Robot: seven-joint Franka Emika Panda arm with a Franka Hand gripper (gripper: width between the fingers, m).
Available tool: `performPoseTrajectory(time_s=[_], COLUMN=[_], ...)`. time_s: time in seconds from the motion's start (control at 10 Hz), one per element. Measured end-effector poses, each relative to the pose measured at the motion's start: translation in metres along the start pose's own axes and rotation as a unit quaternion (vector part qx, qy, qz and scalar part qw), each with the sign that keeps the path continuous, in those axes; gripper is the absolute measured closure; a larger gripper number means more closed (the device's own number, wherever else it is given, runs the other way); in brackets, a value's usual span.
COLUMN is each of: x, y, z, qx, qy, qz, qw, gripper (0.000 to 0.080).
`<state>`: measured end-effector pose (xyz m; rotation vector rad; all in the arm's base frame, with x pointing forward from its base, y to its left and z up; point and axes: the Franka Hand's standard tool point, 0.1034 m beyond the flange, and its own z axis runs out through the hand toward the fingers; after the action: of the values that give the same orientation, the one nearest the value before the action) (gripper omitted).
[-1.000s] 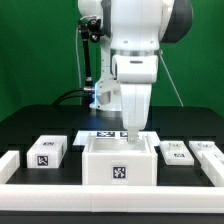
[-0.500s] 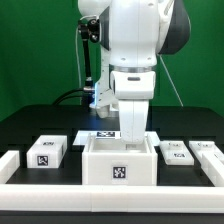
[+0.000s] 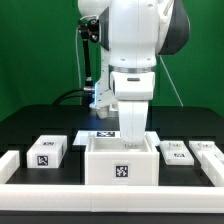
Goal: Assemble cabinet
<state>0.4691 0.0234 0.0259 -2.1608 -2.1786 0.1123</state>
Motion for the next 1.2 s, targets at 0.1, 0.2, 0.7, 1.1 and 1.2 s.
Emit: performPoseTrajectory(time_s=[0.1, 0.2, 0.7, 1.1, 1.2], x=[0.000, 0.000, -0.001, 0.008, 0.017], y=[0.001, 0.001, 0.003, 0.043, 0.044], z=[0.000, 0.000, -0.001, -0.004, -0.004], qx=[-0.002, -0.002, -0.004, -0.027, -0.029], qy=[0.000, 0.000, 0.001, 0.005, 0.008], qz=[0.000, 0.000, -0.007, 0.000, 0.002], qw=[1.000, 1.000, 1.000, 1.000, 1.000], gripper=[0.0765, 0.0765, 0.0765, 0.0765, 0.0765])
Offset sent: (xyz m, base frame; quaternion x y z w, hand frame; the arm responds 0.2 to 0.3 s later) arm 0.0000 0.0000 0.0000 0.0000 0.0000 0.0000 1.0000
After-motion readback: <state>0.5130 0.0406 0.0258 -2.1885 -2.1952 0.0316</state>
